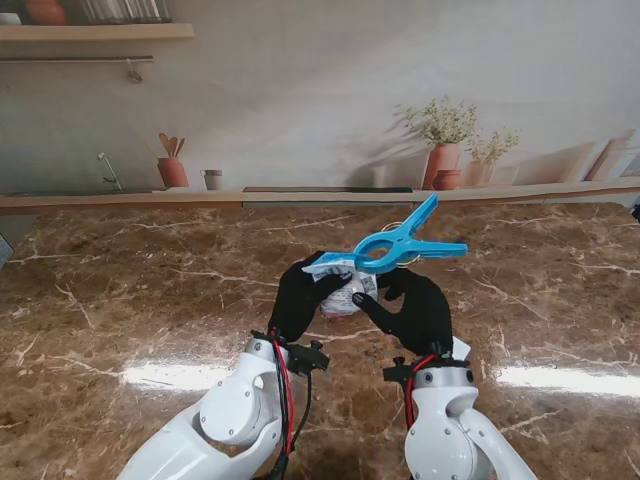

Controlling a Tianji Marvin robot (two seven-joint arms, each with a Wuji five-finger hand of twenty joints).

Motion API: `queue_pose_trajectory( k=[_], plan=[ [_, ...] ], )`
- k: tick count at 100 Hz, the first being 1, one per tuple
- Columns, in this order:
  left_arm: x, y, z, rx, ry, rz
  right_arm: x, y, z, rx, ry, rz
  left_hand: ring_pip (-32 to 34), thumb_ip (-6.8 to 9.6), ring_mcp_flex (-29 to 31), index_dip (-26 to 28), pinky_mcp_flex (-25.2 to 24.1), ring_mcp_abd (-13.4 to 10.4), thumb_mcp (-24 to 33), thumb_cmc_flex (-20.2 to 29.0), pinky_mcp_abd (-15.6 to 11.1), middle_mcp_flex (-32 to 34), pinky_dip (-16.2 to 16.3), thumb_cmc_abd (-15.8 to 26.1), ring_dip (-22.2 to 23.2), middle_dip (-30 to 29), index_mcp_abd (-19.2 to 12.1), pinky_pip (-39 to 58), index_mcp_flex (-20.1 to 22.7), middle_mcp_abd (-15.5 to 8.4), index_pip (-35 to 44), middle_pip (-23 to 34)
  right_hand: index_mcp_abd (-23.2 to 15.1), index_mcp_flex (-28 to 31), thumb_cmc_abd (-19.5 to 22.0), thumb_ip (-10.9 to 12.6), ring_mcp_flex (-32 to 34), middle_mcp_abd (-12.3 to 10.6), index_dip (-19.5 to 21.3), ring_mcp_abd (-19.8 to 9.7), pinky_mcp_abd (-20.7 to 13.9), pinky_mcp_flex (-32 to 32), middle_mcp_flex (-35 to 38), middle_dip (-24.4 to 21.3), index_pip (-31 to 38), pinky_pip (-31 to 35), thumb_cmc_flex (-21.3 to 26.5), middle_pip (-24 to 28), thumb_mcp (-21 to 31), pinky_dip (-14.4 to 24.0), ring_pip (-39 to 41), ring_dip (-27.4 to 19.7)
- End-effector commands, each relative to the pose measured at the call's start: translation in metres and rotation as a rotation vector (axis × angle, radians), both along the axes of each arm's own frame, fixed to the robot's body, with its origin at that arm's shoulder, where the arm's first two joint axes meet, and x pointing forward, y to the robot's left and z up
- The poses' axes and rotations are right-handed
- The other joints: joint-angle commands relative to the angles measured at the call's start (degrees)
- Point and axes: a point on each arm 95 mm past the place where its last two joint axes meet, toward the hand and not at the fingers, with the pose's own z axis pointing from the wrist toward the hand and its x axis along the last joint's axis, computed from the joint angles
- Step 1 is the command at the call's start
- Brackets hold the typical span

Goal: Fill the seasoning bottle

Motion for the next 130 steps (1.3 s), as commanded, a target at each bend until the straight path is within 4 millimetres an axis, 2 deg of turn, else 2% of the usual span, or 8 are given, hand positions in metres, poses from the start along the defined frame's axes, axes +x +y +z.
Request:
queue_pose_trajectory(
  k=[1, 16, 32, 51, 62, 73, 109, 130],
  plan=[
    [0.002, 0.002, 0.011, -0.016, -0.021, 0.008, -0.004, -0.011, -0.011, -0.04, 0.043, -0.031, 5.4, 0.12, 3.5, 7.0, 1.5, -10.5, 7.5, 5.7, -5.7, 7.0, -1.2, 7.0, 2.7, 3.4, -5.1, -0.5, 10.2, -2.0, 17.2, 9.0, 0.8, -2.7, 0.5, 5.5, -2.5, -0.4, 0.8, -1.3, -0.7, -1.4, -2.2, -1.0, -1.6, -1.5, 1.6, -0.5, 3.0, -0.2, -1.6, -1.2],
    [0.003, 0.008, 0.013, 0.008, -0.02, 0.011, -0.005, -0.029, -0.007, -0.114, 0.041, -0.09, 5.7, -0.02, 3.8, 7.8, 2.1, -10.5, 8.2, 5.4, -5.4, 7.1, -0.7, 6.9, 3.1, 3.5, -5.1, 0.0, 10.1, -2.0, 17.4, 9.3, 2.4, -5.6, 2.0, 6.3, -5.7, -0.3, 1.3, -1.1, 0.6, -5.7, -5.7, -1.6, -3.6, -8.4, 1.4, -1.9, -1.7, -1.0, -5.3, -2.3],
    [0.004, 0.018, 0.015, 0.05, -0.015, 0.013, -0.01, -0.05, 0.005, -0.189, 0.025, -0.16, 5.5, -0.11, 3.9, 8.1, 2.0, -10.3, 8.4, 5.3, -5.3, 6.9, -0.4, 6.9, 3.4, 3.4, -4.9, 0.0, 9.8, -2.0, 17.0, 9.2, 6.9, -14.9, 3.9, 8.3, -14.9, 0.8, 2.9, -1.3, 1.0, -13.4, -17.5, -3.6, -8.0, -20.2, 1.0, -5.9, -10.7, 0.3, -12.4, -4.8],
    [0.004, 0.024, 0.014, 0.097, -0.01, 0.004, -0.016, -0.064, 0.03, -0.36, -0.07, -0.169, 5.5, -0.1, 4.0, 8.3, 1.9, -10.1, 8.5, 5.3, -5.2, 7.1, 0.0, 6.8, 3.6, 3.4, -5.0, 0.0, 10.1, -1.9, 16.9, 9.2, 9.2, -23.1, -0.9, 8.8, -24.8, 1.9, 2.9, -2.2, 0.8, -20.0, -31.0, -8.0, -13.9, -31.8, -2.1, -11.3, -8.3, 1.2, -18.3, -7.4],
    [0.004, 0.026, 0.012, 0.12, -0.008, -0.01, -0.02, -0.067, 0.044, -0.46, -0.091, -0.123, 5.6, -0.1, 4.0, 8.4, 2.0, -9.9, 8.7, 5.3, -5.0, 7.2, 0.3, 6.7, 3.7, 3.4, -4.8, 0.1, 10.2, -1.7, 16.7, 9.2, 10.6, -30.3, -1.0, 8.7, -31.7, 2.4, 4.0, -2.7, -0.4, -25.8, -38.2, -10.3, -16.8, -40.2, -3.1, -14.8, -7.3, 0.4, -24.0, -11.1],
    [0.006, 0.027, 0.01, 0.141, -0.006, -0.01, -0.022, -0.068, 0.058, -0.506, -0.116, -0.073, 5.7, -0.1, 4.1, 8.4, 2.0, -9.8, 8.9, 5.3, -4.8, 7.2, 0.6, 6.7, 3.8, 3.4, -4.7, 0.2, 10.2, -1.6, 16.5, 9.2, 10.3, -32.9, -0.5, 8.7, -36.0, 3.1, 4.5, -2.7, -1.2, -29.3, -40.9, -11.6, -18.5, -44.3, -2.1, -17.0, -9.0, 0.5, -27.0, -12.9],
    [0.006, 0.024, 0.007, 0.18, 0.005, -0.047, -0.02, -0.059, 0.084, -0.812, -0.068, 0.074, 6.3, -0.11, 4.3, 8.6, 2.1, -9.5, 9.2, 5.3, -4.5, 7.3, 1.4, 6.6, 4.2, 3.5, -4.5, 0.8, 10.4, -1.4, 16.3, 9.4, 8.6, -34.4, 0.3, 8.3, -41.6, 5.2, 3.5, -2.7, -2.5, -32.9, -44.6, -14.8, -24.2, -49.7, -2.1, -23.0, -10.5, 0.7, -34.5, -18.0],
    [0.006, 0.021, 0.007, 0.21, 0.004, -0.074, -0.009, -0.053, 0.097, -0.982, -0.04, 0.111, 6.5, -0.1, 4.3, 8.7, 1.9, -9.3, 9.4, 5.2, -4.3, 7.4, 1.7, 6.6, 4.3, 3.4, -4.5, 0.9, 10.4, -1.4, 16.1, 9.4, 7.4, -33.6, 0.1, 8.3, -43.0, 5.5, 3.5, -3.0, -4.4, -33.9, -45.1, -15.5, -24.8, -48.3, -1.3, -24.3, -10.7, 2.3, -34.9, -18.2]
  ],
)
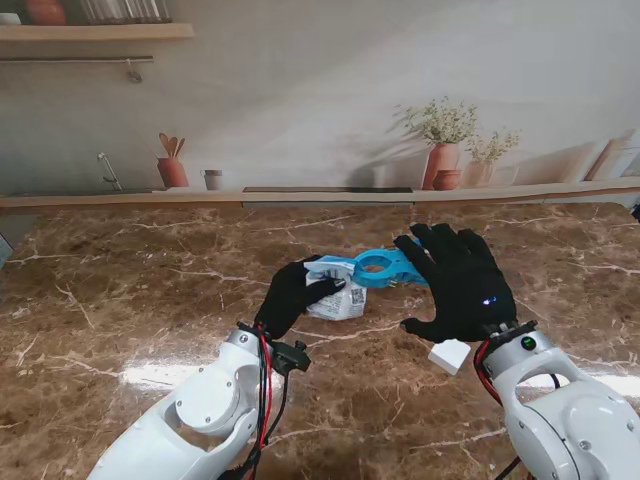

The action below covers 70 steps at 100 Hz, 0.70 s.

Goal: Fill the seasoning bottle

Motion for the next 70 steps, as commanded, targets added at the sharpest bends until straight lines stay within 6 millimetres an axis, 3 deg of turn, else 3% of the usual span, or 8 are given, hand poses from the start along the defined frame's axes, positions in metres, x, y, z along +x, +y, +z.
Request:
queue_pose_trajectory(
  k=[1, 16, 21, 33, 45, 55, 62, 70],
  plan=[
    [0.0, -0.003, 0.003, 0.009, -0.012, -0.02, 0.004, 0.002, 0.01, -0.016, -0.05, 0.009, 3.9, 1.29, 2.7, 5.4, 0.5, -8.2, 8.9, 5.3, -3.9, 5.3, 1.2, 6.7, 1.2, 2.5, -4.5, 0.5, 10.4, -1.5, 15.6, 7.6, -0.5, -0.8, 0.1, 1.1, -2.3, 1.4, -0.2, -0.5, -1.4, -1.2, -1.2, -1.4, -1.6, 0.0, -1.1, -1.7, -1.0, 1.7, -0.4, -1.7],
    [0.0, -0.003, 0.001, 0.023, -0.015, -0.055, 0.014, 0.007, 0.016, -0.097, -0.058, 0.006, 3.9, 1.3, 2.7, 5.5, 0.5, -8.2, 8.9, 5.3, -4.0, 5.3, 1.3, 6.7, 1.2, 2.5, -4.6, 0.5, 10.4, -1.7, 15.5, 7.5, -2.3, 2.5, 0.0, 1.1, -2.4, 1.2, 1.8, -0.8, -1.6, -1.1, 0.0, -1.1, 1.7, 0.7, -0.6, -1.0, -1.3, 2.7, 0.5, -1.3],
    [0.0, -0.003, 0.0, 0.026, -0.016, -0.065, 0.016, 0.007, 0.017, -0.129, -0.061, 0.002, 3.9, 1.31, 2.6, 5.5, 0.4, -8.2, 8.9, 5.3, -4.0, 5.3, 1.4, 6.8, 1.2, 2.4, -4.7, 0.4, 10.4, -1.8, 15.5, 7.5, -4.7, 6.2, -0.1, 1.1, -2.1, 0.7, 3.0, -1.0, -1.5, -0.8, 1.5, -1.0, 4.9, 0.6, -0.2, -0.5, -1.4, 2.8, 0.6, -1.5],
    [0.0, -0.003, -0.003, 0.022, -0.011, -0.078, 0.022, 0.009, 0.016, -0.178, -0.07, 0.005, 3.7, 1.35, 2.3, 5.5, 0.1, -8.2, 8.8, 5.3, -4.2, 5.1, 1.4, 6.8, 1.1, 2.4, -4.8, 0.2, 10.4, -1.9, 15.3, 7.4, -12.6, 22.0, -0.6, 1.0, 0.8, -1.2, 6.8, -1.2, -0.2, 0.9, 10.2, -0.7, 16.3, 1.0, 2.5, 1.8, -2.3, 3.0, 1.1, -2.2],
    [0.001, -0.002, -0.006, 0.017, -0.01, -0.087, 0.025, 0.011, 0.012, -0.209, -0.064, 0.016, 3.5, 1.41, 2.2, 5.5, 0.1, -8.1, 8.7, 5.4, -4.2, 5.2, 1.4, 6.8, 1.1, 2.3, -4.9, 0.1, 10.6, -2.0, 15.3, 7.3, -16.2, 29.7, -1.5, 1.4, 5.5, -2.8, 9.8, -1.3, 1.2, 3.6, 18.9, -0.1, 22.2, 2.1, 5.5, 3.8, -2.8, 3.0, 2.2, -2.5],
    [0.001, -0.002, -0.007, 0.008, -0.014, -0.089, 0.028, 0.013, 0.009, -0.218, -0.04, 0.029, 3.5, 1.46, 2.3, 5.5, 0.1, -8.2, 8.8, 5.4, -4.2, 5.3, 1.4, 6.8, 1.1, 2.4, -5.1, 0.0, 10.8, -2.2, 15.4, 7.2, -14.5, 27.2, -1.6, 1.7, 7.0, -3.2, 7.5, -1.4, 1.5, 4.0, 21.0, -0.2, 17.7, 2.0, 5.4, 3.1, -2.7, 2.3, 1.5, -3.2],
    [0.001, -0.002, -0.006, -0.002, -0.017, -0.087, 0.029, 0.015, 0.007, -0.23, 0.014, 0.032, 3.4, 1.5, 2.2, 5.5, 0.0, -8.1, 8.8, 5.5, -4.3, 5.4, 1.5, 6.8, 1.2, 2.5, -5.0, -0.1, 10.9, -2.2, 15.4, 7.3, -10.9, 23.2, -1.1, 1.8, 5.0, -2.9, 0.4, -1.7, 1.2, 2.7, 18.2, -0.7, 9.4, 1.5, 2.6, 1.6, -1.7, 1.7, 0.2, -3.7],
    [0.0, -0.003, -0.006, -0.008, -0.023, -0.078, 0.029, 0.016, 0.004, -0.226, 0.075, 0.035, 3.5, 1.51, 2.2, 5.5, 0.0, -8.0, 8.9, 5.4, -4.3, 5.4, 1.5, 6.8, 1.2, 2.5, -5.0, -0.1, 11.0, -2.2, 15.4, 7.2, -7.5, 20.2, -0.3, 1.6, 3.4, -2.2, -2.8, -1.5, 0.9, 1.5, 15.3, -1.1, 6.7, 0.9, -1.2, 0.6, -0.6, 1.5, -0.6, -3.8]
  ],
)
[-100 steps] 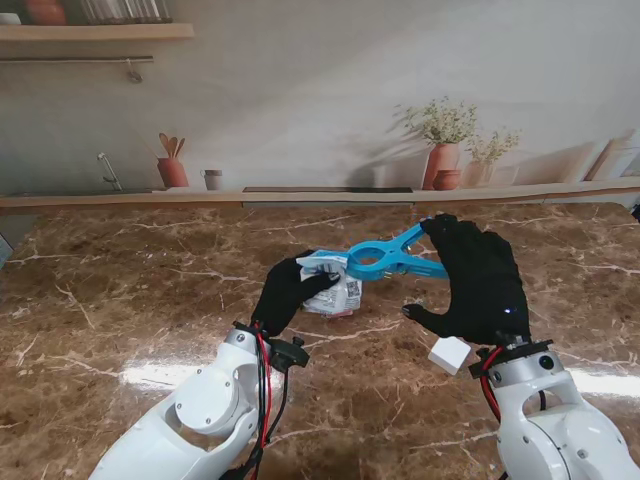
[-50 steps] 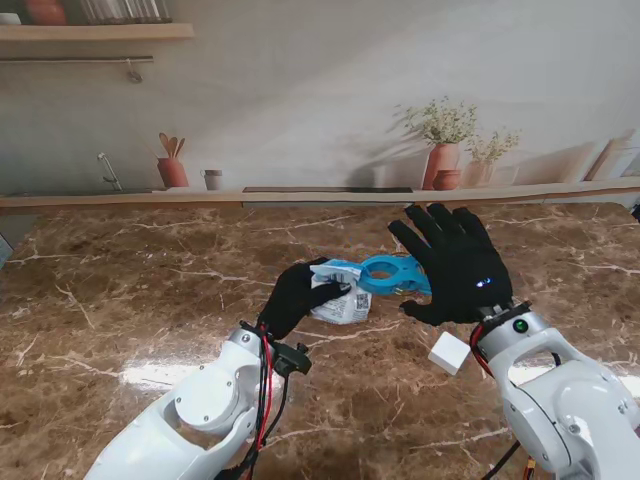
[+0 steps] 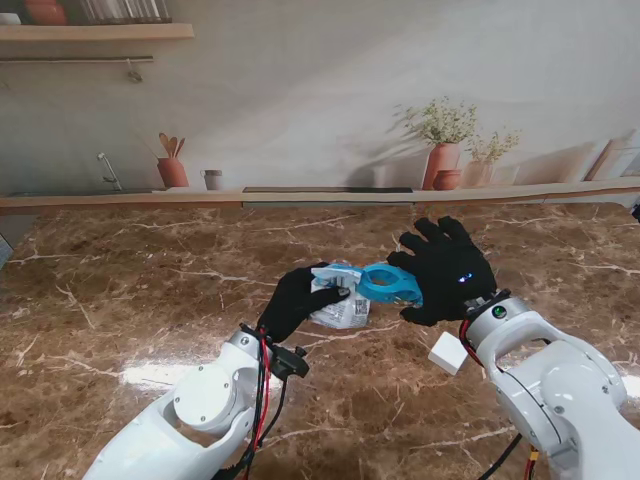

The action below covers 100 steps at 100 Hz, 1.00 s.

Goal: Fill the seasoning bottle

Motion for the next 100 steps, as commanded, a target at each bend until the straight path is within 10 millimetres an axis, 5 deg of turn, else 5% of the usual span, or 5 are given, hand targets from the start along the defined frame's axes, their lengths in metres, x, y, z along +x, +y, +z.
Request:
queue_pose_trajectory(
  k=[1, 20, 57, 79, 100],
  plan=[
    [-0.001, -0.002, 0.003, -0.015, -0.011, 0.006, -0.001, 0.001, -0.005, 0.008, 0.038, 0.005, 2.9, 1.53, 2.2, 4.9, 0.0, -8.0, 8.9, 5.4, -4.3, 5.2, 0.9, 6.9, 1.2, 2.5, -5.1, -0.1, 11.0, -2.3, 15.3, 7.0, 1.9, -3.1, 0.5, 1.5, -2.6, 0.8, -2.0, -0.2, 0.5, -2.0, -2.7, -1.1, -2.6, -0.8, -3.4, -1.5, 1.1, 0.0, -1.6, -1.1],
    [-0.002, -0.001, 0.004, -0.028, -0.021, 0.015, 0.003, 0.003, -0.01, 0.022, 0.065, -0.014, 3.1, 1.55, 2.1, 4.9, -0.5, -7.8, 8.9, 5.5, -4.2, 5.1, 1.1, 6.9, 1.4, 2.8, -5.0, -0.2, 11.0, -2.2, 15.4, 7.0, 3.8, -3.0, 0.3, 1.0, -0.8, 1.7, -2.7, 0.8, 1.2, -0.8, -2.1, -1.9, 0.5, -1.9, -5.2, -1.5, 3.0, -0.9, -3.3, -1.8],
    [-0.004, -0.001, 0.006, -0.034, -0.021, 0.022, 0.01, 0.004, -0.01, 0.068, -0.059, -0.031, 0.6, 1.63, 0.2, 4.2, -2.1, -7.2, 7.4, 6.1, -4.6, 4.2, 1.1, 7.3, 0.8, 2.3, -4.6, -2.2, 9.7, -2.3, 13.9, 5.5, -13.6, 15.8, -9.1, -5.9, 30.2, -2.6, 29.2, 2.3, 5.6, 15.6, 26.9, 5.5, 30.4, 8.4, 14.7, 9.5, 7.5, -4.5, 2.5, -2.7],
    [-0.005, -0.001, 0.005, -0.037, -0.011, 0.032, 0.01, 0.005, -0.004, 0.174, -0.06, -0.034, -6.7, 2.2, -4.2, 0.4, -5.9, -5.7, 2.3, 7.4, -5.1, 2.0, -1.8, 7.5, -3.1, -1.3, -4.0, -6.3, 6.1, -2.4, 9.2, -0.5, -12.3, 18.1, -12.7, -12.4, 53.3, -8.5, 27.6, -0.5, 7.6, 35.3, 40.3, 30.6, 35.9, 28.5, 13.8, 26.7, 20.0, -6.1, 21.5, 10.6],
    [-0.005, -0.001, 0.005, -0.047, -0.018, 0.044, 0.009, 0.006, 0.001, 0.267, -0.041, -0.041, -9.6, 3.14, -7.9, -5.9, -9.2, -5.0, -1.8, 4.2, -4.9, 0.2, -3.5, 6.5, -5.7, -5.0, -6.3, -7.5, 0.8, -3.1, 6.2, -9.3, -11.2, 17.9, -11.1, -12.2, 56.6, -9.8, 26.1, -1.5, 8.1, 39.1, 41.2, 34.7, 38.2, 39.8, 13.9, 35.9, 18.6, -5.9, 36.3, 19.9]
  ],
)
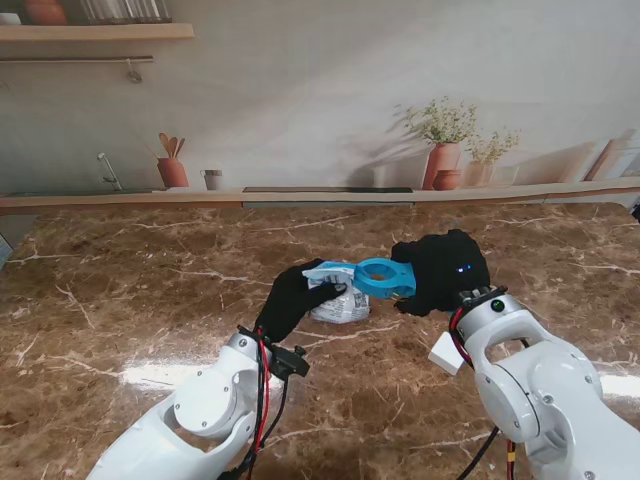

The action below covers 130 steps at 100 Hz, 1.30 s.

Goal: Fill the seasoning bottle

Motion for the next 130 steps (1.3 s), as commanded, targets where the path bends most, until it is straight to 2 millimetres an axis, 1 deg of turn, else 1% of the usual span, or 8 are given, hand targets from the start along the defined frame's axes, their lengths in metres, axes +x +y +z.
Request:
queue_pose_trajectory(
  k=[1, 32, 51, 89, 107, 114, 121, 130],
  plan=[
    [-0.0012, -0.0018, 0.0007, -0.012, -0.003, 0.004, -0.0012, 0.0, 0.0017, 0.029, 0.008, -0.009, -3.3, 3.13, -3.1, -0.5, -1.5, -5.0, -0.1, 3.2, -3.0, -0.1, -1.1, 5.8, -1.6, -1.3, -5.1, -1.6, 0.6, -2.3, 5.7, -2.2, -7.7, 2.8, 6.9, -1.5, 10.4, -5.9, -0.2, -3.4, -5.4, 3.4, 4.7, 3.6, 7.0, 9.1, 10.2, 10.9, 6.7, -0.4, 14.7, 4.3],
    [-0.0036, -0.0023, 0.0012, -0.035, 0.0, 0.01, -0.0041, 0.0007, 0.0031, 0.143, 0.032, 0.005, -6.0, 3.95, -6.3, -2.9, -3.5, -4.7, -3.0, -0.4, -1.1, -4.4, -1.7, 4.6, -4.9, -7.1, -6.5, -2.0, -3.1, -2.6, 6.4, -2.2, -7.1, 3.6, 7.4, -1.3, 11.1, -6.1, -0.2, -3.9, -5.6, 4.9, 5.5, 4.3, 9.5, 12.6, 11.0, 14.4, 5.6, 0.0, 22.4, 7.4],
    [-0.0041, -0.0015, 0.0001, -0.045, -0.002, -0.016, -0.0043, 0.0003, 0.0037, 0.187, 0.026, 0.004, -9.8, 5.44, -10.8, -4.7, -5.1, -5.0, 1.4, -8.5, -0.8, -12.3, -1.7, -0.3, -7.5, -21.1, -5.8, -3.2, -7.0, -3.3, -0.5, 2.5, -6.9, 3.7, 7.5, -1.4, 11.0, -5.9, -0.4, -3.7, -5.5, 4.8, 5.4, 4.2, 9.7, 12.5, 11.1, 14.7, 5.8, -0.1, 22.4, 7.3],
    [-0.0021, 0.0005, -0.0055, 0.013, -0.034, -0.051, -0.0076, 0.0015, 0.0082, 0.295, -0.001, 0.007, -15.7, 7.28, -13.9, -8.0, -10.6, -5.0, 5.3, -23.4, 0.6, -19.2, 0.4, -2.2, -12.3, -27.8, -5.3, -5.6, -11.9, -4.8, -15.0, -4.0, -6.9, 3.5, 8.1, -1.4, 10.7, -5.8, -0.4, -3.5, -5.4, 4.5, 5.2, 4.0, 10.1, 12.4, 10.8, 14.8, 6.3, -0.1, 22.5, 7.2],
    [-0.0019, -0.0026, -0.0063, 0.009, -0.027, -0.063, -0.0085, 0.0018, 0.009, 0.313, -0.02, 0.007, -6.7, 7.17, -3.4, -8.5, -2.0, -5.4, 7.6, -20.8, -1.0, -15.3, 2.4, -2.4, -10.9, -30.1, -6.2, 2.2, -8.9, -2.5, -14.7, -2.4, -6.9, 3.4, 7.9, -1.5, 10.5, -5.8, -0.4, -3.4, -5.2, 4.2, 5.1, 4.0, 10.3, 12.3, 10.9, 14.9, 6.5, -0.1, 22.5, 7.1],
    [-0.0018, -0.0042, -0.0051, 0.008, -0.033, -0.067, -0.0083, 0.0018, 0.009, 0.309, -0.026, 0.009, -2.4, 4.55, 1.6, -8.2, 3.2, -6.5, 9.5, -15.2, -2.0, -11.2, 0.9, -2.6, -11.0, -30.0, -7.0, 6.0, -5.9, -1.9, -12.6, -0.3, -7.0, 3.4, 7.8, -1.6, 10.4, -5.8, -0.5, -3.4, -5.2, 4.1, 5.0, 4.1, 10.2, 12.3, 10.9, 14.9, 6.5, -0.1, 22.4, 7.1],
    [-0.0027, -0.0055, -0.0034, -0.015, -0.027, -0.073, -0.0083, 0.0023, 0.0089, 0.307, -0.028, 0.016, -0.7, 3.96, 3.5, -8.8, 5.3, -6.6, 12.3, -10.0, -1.8, -8.6, -0.6, -1.0, -10.9, -29.4, -7.1, 7.2, -3.2, -1.7, -10.4, 1.2, -7.0, 3.4, 7.8, -1.6, 10.3, -5.8, -0.5, -3.3, -5.2, 4.0, 5.0, 4.1, 10.2, 12.2, 10.9, 14.9, 6.5, 0.0, 22.4, 7.1],
    [-0.0033, -0.0066, -0.0014, -0.027, -0.028, -0.079, -0.0085, 0.0035, 0.0082, 0.302, -0.031, 0.024, 0.8, 2.93, 4.8, -9.4, 7.0, -7.1, 13.1, -2.2, -1.8, -1.6, -2.2, 0.8, -9.6, -20.7, -5.8, 8.3, 1.9, -1.7, -5.8, -1.6, -7.1, 3.4, 7.7, -1.6, 10.3, -5.8, -0.5, -3.3, -5.1, 3.9, 5.0, 4.1, 10.2, 12.2, 11.0, 14.9, 6.6, 0.0, 22.5, 7.1]
  ],
)
